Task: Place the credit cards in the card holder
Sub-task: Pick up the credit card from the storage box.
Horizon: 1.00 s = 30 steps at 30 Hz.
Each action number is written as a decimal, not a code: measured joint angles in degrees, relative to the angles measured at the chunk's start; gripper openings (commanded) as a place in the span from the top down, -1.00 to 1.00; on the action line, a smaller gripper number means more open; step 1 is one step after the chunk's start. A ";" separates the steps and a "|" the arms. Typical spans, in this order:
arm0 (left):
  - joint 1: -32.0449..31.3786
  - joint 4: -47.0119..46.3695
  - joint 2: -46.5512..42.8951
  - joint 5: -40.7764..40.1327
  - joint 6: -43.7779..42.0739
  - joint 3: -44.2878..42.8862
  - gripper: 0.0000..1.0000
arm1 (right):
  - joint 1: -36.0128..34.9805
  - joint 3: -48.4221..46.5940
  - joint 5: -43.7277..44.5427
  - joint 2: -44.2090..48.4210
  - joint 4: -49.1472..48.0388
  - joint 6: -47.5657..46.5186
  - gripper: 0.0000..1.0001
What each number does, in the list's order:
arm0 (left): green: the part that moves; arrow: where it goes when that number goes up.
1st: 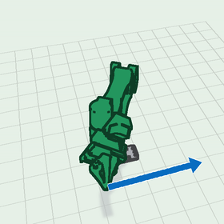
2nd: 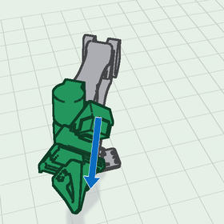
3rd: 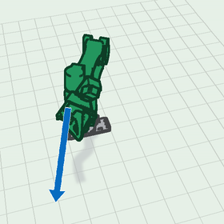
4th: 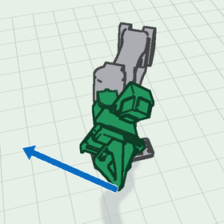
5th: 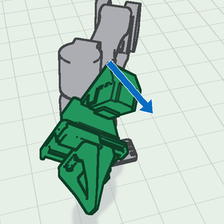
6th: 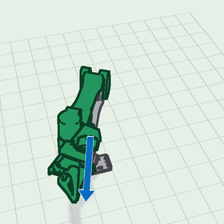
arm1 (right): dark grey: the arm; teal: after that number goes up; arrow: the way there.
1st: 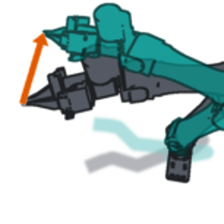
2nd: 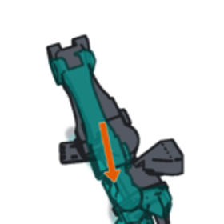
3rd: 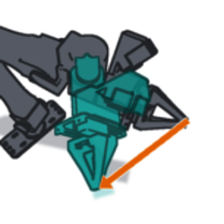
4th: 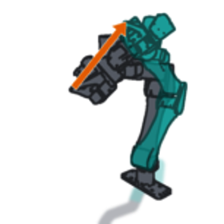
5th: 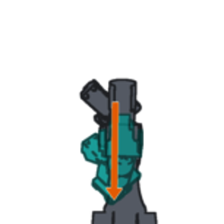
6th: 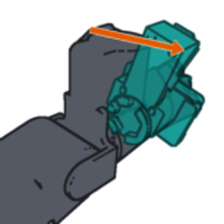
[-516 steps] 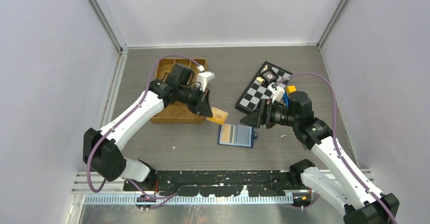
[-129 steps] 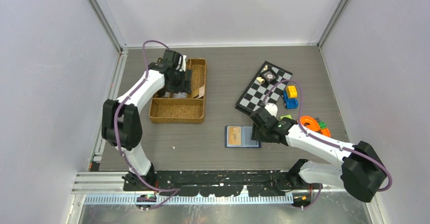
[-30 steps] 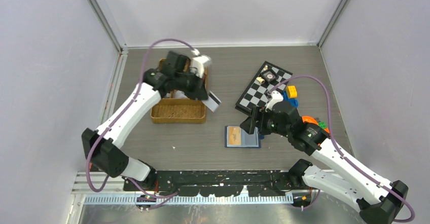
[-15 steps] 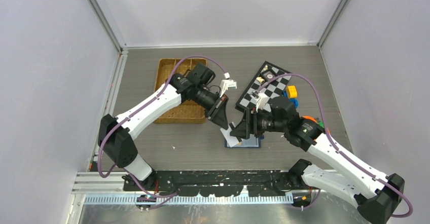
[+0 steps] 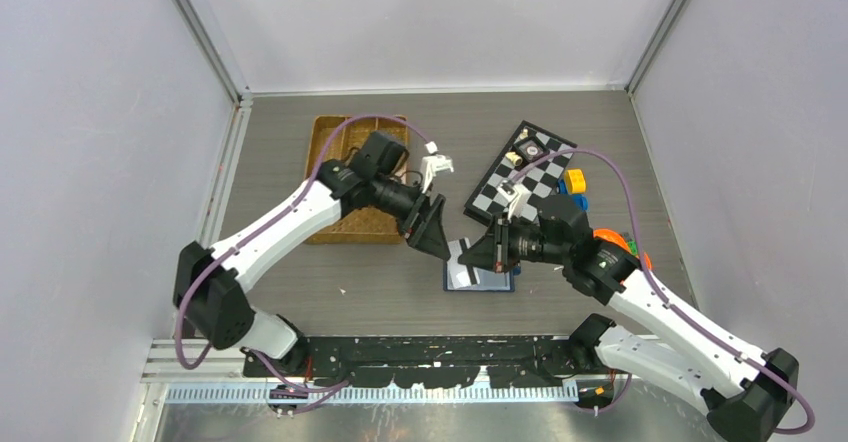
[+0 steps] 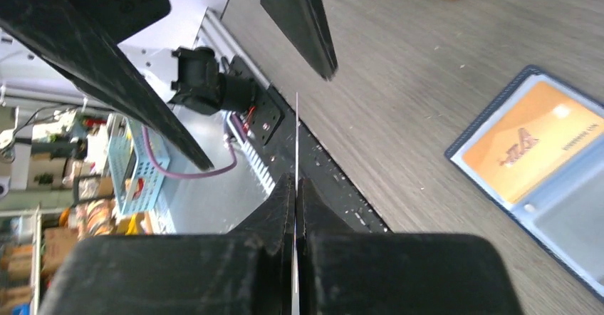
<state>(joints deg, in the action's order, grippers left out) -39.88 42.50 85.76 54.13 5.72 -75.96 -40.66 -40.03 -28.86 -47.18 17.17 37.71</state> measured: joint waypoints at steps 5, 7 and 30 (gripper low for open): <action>4.02 -16.39 -9.25 -2.60 12.24 12.04 -0.64 | 0.02 2.05 5.75 5.77 -1.20 1.73 0.99; 4.76 -22.73 -11.72 -3.43 17.38 15.65 -0.56 | 0.02 2.67 7.15 7.67 -3.02 2.62 0.99; 0.70 -61.16 -12.35 -1.57 46.88 27.26 0.57 | 0.02 6.10 11.26 11.69 -15.06 6.45 0.99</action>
<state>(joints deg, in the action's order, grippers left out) -39.18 -18.65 73.41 52.56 52.60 -48.71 -40.64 -33.93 -17.61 -35.48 2.11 44.16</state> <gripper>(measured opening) 0.351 0.027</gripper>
